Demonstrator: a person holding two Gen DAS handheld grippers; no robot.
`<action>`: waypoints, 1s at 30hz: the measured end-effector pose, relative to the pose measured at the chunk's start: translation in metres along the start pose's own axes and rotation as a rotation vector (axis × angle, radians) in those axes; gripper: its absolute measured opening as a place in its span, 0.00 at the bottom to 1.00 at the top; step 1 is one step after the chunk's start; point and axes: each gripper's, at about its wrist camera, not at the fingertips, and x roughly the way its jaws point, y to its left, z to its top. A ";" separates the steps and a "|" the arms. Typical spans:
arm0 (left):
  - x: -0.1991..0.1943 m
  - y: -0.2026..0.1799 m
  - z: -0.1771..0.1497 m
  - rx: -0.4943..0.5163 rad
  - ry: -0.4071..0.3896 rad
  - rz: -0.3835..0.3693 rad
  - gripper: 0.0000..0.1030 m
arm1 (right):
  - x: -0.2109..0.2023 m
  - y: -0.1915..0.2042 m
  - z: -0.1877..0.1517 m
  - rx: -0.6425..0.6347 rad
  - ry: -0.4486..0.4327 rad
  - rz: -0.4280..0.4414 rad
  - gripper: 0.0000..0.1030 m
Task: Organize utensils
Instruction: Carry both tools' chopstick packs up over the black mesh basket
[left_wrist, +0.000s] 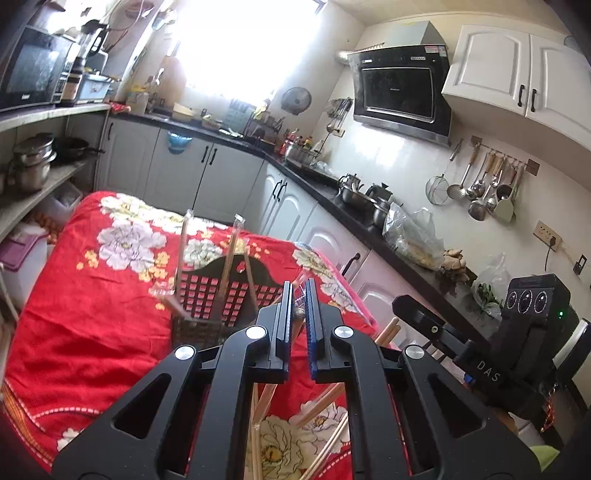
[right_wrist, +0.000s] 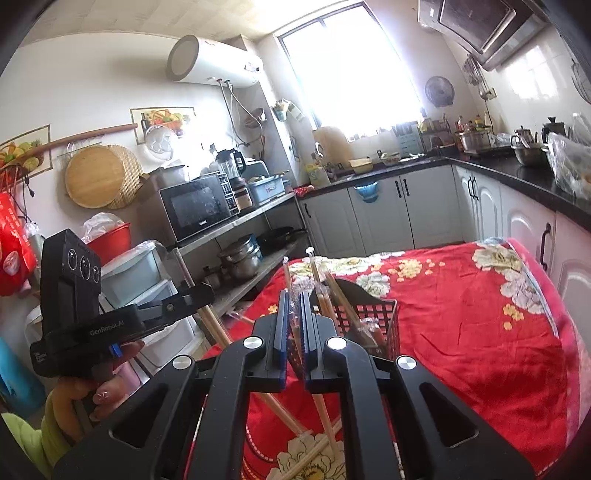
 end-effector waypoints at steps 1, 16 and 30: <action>0.000 -0.002 0.003 0.008 -0.005 -0.003 0.03 | 0.000 0.000 0.002 -0.003 -0.004 0.001 0.06; -0.005 -0.021 0.045 0.068 -0.094 -0.019 0.03 | -0.001 0.019 0.047 -0.058 -0.085 0.032 0.06; -0.003 -0.032 0.078 0.122 -0.168 0.009 0.03 | 0.008 0.018 0.092 -0.082 -0.133 0.024 0.06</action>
